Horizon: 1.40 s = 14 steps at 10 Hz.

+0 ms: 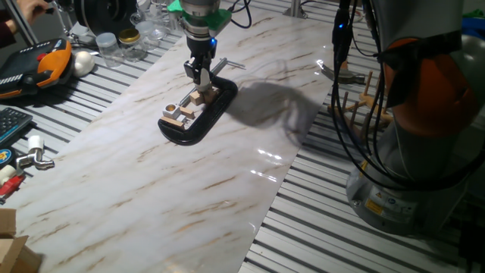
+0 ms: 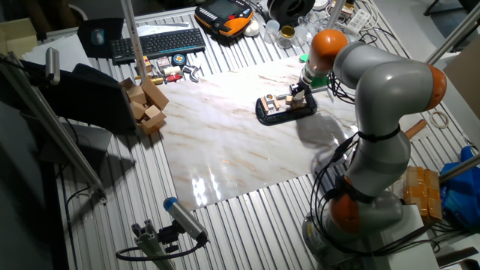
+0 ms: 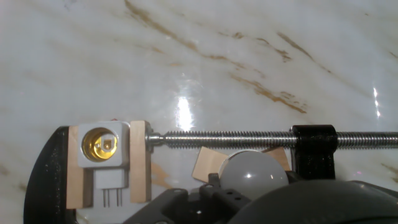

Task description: Install the light bulb by rotating it

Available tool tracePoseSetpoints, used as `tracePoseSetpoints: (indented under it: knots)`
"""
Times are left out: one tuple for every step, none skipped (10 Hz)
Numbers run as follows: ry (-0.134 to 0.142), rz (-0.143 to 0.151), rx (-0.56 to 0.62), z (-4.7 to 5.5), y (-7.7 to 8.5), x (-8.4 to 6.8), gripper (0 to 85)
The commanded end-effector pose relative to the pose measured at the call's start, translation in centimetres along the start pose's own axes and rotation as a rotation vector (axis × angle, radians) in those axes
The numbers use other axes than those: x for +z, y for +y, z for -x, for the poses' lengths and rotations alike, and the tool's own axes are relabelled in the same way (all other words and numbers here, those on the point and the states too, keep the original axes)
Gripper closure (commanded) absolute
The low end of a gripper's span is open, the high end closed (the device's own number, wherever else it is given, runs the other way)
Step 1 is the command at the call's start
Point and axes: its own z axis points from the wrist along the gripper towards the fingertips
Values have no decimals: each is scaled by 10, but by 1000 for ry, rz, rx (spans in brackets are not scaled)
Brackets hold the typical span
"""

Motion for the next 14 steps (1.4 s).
tracePoseSetpoints:
  knots:
    - [0,3,2,0,0,-1,340]
    - [0,2,2,1,0,-3,340]
    - [0,0,1,2,0,-6,340]
    - [0,-6,0,3,0,-9,340]
    - [1,-9,0,4,0,-13,510]
    - [4,-12,-2,5,0,-17,510]
    - [7,-15,-6,7,0,-21,510]
    - [7,-15,-7,8,0,-23,510]
    - [7,-15,-12,9,0,-26,510]
    - [7,-15,-13,10,1,-28,510]
    - [7,-12,-16,11,1,-30,510]
    - [7,-9,-20,11,2,-31,680]
    - [7,-3,-22,12,4,-32,680]
    - [12,1,-26,13,7,-34,850]
